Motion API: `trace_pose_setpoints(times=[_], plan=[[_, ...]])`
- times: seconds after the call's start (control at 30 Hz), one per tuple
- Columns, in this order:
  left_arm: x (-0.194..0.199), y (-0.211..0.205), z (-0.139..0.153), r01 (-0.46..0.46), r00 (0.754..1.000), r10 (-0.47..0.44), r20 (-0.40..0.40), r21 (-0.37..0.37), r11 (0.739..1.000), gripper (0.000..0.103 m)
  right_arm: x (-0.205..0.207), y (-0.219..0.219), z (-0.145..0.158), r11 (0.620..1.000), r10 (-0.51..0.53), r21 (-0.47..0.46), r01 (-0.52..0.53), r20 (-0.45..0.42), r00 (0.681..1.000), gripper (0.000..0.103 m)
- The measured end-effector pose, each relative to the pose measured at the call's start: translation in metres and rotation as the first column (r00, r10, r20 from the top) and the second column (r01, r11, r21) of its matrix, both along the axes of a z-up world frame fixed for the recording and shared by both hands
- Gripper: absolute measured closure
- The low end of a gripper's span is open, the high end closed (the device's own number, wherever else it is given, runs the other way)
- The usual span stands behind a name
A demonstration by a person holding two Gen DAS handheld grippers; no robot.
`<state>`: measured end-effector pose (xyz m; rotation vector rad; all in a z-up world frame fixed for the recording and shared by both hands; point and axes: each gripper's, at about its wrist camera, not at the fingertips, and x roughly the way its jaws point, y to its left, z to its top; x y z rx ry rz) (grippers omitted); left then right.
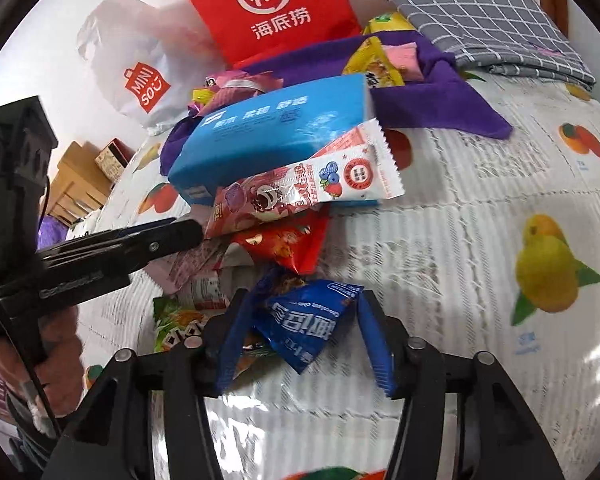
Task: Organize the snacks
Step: 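Grasp the blue snack bag with the right tool while the left tool grasps the pale pink packet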
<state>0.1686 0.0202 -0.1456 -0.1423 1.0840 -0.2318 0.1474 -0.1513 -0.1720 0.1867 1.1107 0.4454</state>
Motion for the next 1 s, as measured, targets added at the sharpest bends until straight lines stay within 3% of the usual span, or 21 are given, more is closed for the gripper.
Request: trace_pose_setpoints(times=[0.27, 0.33, 0.4, 0.53, 0.57, 1.0], plan=[[-0.01, 0.012, 0.004, -0.023, 1.0, 0.023, 0.007, -0.034, 0.999, 0.071, 0.001, 0.031, 0.0, 0.992, 0.077, -0.102, -0.075, 0.017, 0.997, 0.03], [-0.014, 0.014, 0.007, -0.026, 1.0, 0.027, 0.013, -0.039, 0.999, 0.071, 0.001, 0.034, 0.001, 0.991, 0.09, -0.1, -0.089, 0.014, 0.996, 0.035], [-0.016, 0.016, 0.008, -0.028, 0.999, 0.029, 0.02, -0.039, 0.999, 0.071, -0.001, 0.033, 0.003, 0.989, 0.108, -0.099, -0.107, 0.006, 0.994, 0.053], [-0.019, 0.02, 0.012, -0.033, 0.999, 0.035, 0.034, -0.05, 0.998, 0.072, -0.008, 0.024, 0.004, 0.989, 0.099, -0.115, -0.097, 0.012, 0.995, 0.065], [-0.02, 0.021, 0.013, -0.034, 0.999, 0.036, 0.038, -0.054, 0.998, 0.072, -0.011, 0.021, 0.005, 0.989, 0.091, -0.117, -0.089, 0.013, 0.996, 0.076], [-0.03, 0.034, 0.018, -0.042, 0.998, 0.047, 0.053, -0.076, 0.996, 0.077, -0.024, -0.021, 0.019, 0.992, 0.005, -0.125, 0.004, 0.072, 0.997, 0.08]])
